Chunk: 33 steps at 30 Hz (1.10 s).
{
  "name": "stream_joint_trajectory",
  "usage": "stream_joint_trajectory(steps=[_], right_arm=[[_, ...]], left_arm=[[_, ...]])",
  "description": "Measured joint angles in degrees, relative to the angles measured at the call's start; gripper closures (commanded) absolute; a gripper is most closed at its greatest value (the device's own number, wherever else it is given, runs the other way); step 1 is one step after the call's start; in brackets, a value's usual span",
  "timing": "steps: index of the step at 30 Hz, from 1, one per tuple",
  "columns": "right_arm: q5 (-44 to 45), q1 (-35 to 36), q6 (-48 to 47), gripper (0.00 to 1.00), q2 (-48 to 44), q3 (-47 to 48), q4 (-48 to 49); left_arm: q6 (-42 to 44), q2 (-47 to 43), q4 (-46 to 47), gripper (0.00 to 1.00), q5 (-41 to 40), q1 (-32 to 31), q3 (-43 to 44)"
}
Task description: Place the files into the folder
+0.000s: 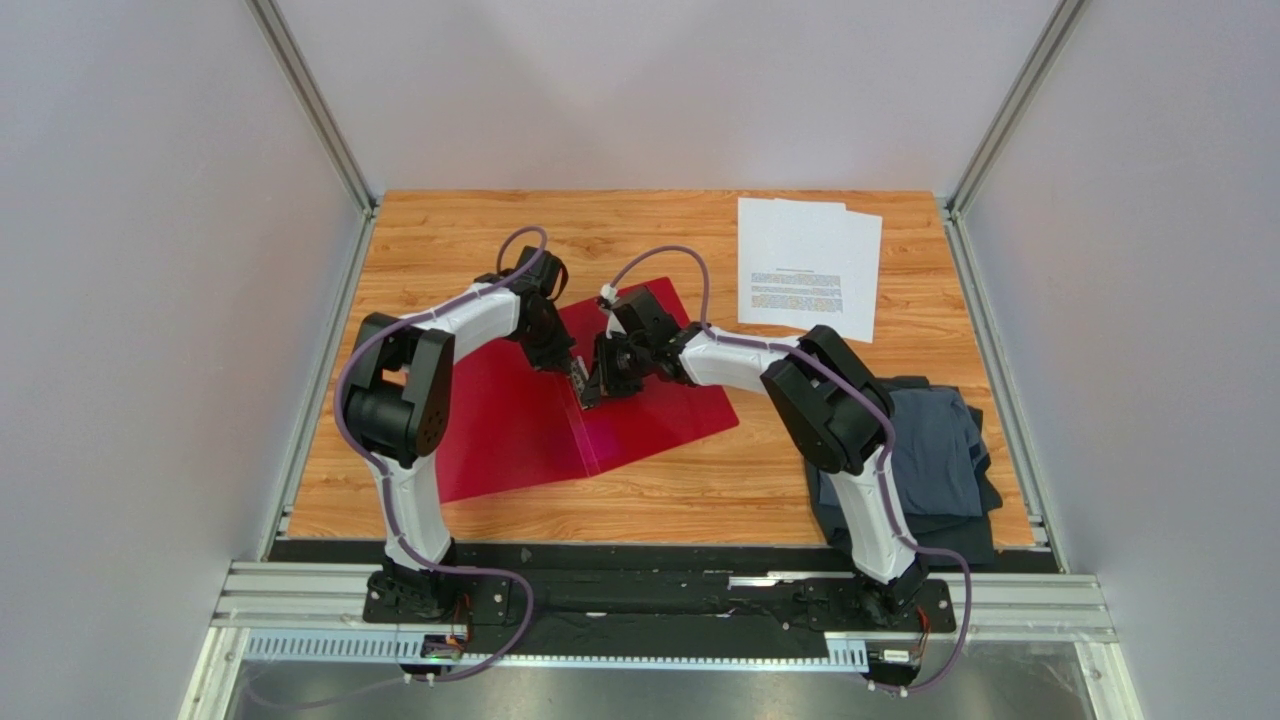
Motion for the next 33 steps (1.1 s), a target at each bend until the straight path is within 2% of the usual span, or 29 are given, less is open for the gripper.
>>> stream_joint_trajectory(steps=[6, 18, 23, 30, 33], right_arm=[[4.5, 1.8, -1.1, 1.0, -0.2, 1.3, -2.5], [26.7, 8.3, 0.1, 1.0, 2.1, 10.4, -17.4], [33.3, 10.5, 1.0, 1.0, 3.8, 12.7, -21.1], [38.6, 11.5, 0.8, 1.0, 1.9, 12.3, -21.3], [38.3, 11.0, -0.2, 1.0, 1.9, 12.9, -22.2]], left_arm=[[0.1, 0.0, 0.0, 1.0, 0.0, 0.0, 0.0], [0.9, 0.0, 0.0, 1.0, -0.5, -0.3, 0.1], [1.0, 0.0, 0.0, 1.0, -0.6, -0.3, 0.1], [1.0, 0.0, 0.2, 1.0, -0.6, -0.4, 0.1], [0.9, 0.1, 0.4, 1.0, -0.6, -0.5, 0.1]])
